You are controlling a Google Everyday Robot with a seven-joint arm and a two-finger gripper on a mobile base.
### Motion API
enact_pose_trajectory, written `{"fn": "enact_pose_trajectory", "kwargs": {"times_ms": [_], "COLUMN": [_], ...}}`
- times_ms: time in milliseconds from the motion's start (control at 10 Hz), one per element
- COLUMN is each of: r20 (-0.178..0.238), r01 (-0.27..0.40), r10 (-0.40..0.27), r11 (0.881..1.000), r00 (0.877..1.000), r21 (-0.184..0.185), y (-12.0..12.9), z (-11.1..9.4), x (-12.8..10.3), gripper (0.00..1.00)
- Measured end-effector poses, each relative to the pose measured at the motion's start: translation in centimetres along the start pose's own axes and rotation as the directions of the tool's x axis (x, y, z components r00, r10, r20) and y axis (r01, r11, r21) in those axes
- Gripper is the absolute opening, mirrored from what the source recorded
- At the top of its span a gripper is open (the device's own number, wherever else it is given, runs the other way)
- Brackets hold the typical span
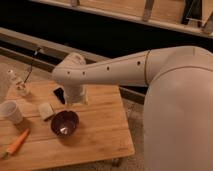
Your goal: Drag the ceramic bowl in a circle
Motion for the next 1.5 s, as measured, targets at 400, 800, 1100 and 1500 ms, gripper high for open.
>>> {"fn": "enact_pose_trajectory", "kwargs": {"times_ms": [400,800,1100,1500], "r20": [-0.016,-0.079,-0.128,-0.161], "r01": [0.048,0.103,0.103,0.078], "r10": [-0.048,-0.104,-0.103,-0.073], "r11": [0.999,0.995,0.995,0.997], "r00": [0.999,0.991,0.986,0.984], "r21": [-0.018,-0.016,-0.008,0.024], "y": [0.4,1.9,1.9,1.0], "z": [2.7,6.7,9.6,12.1], "x": [0.7,2.6,3.8,3.5], "gripper": [0.65,0.65,0.65,0.65]}}
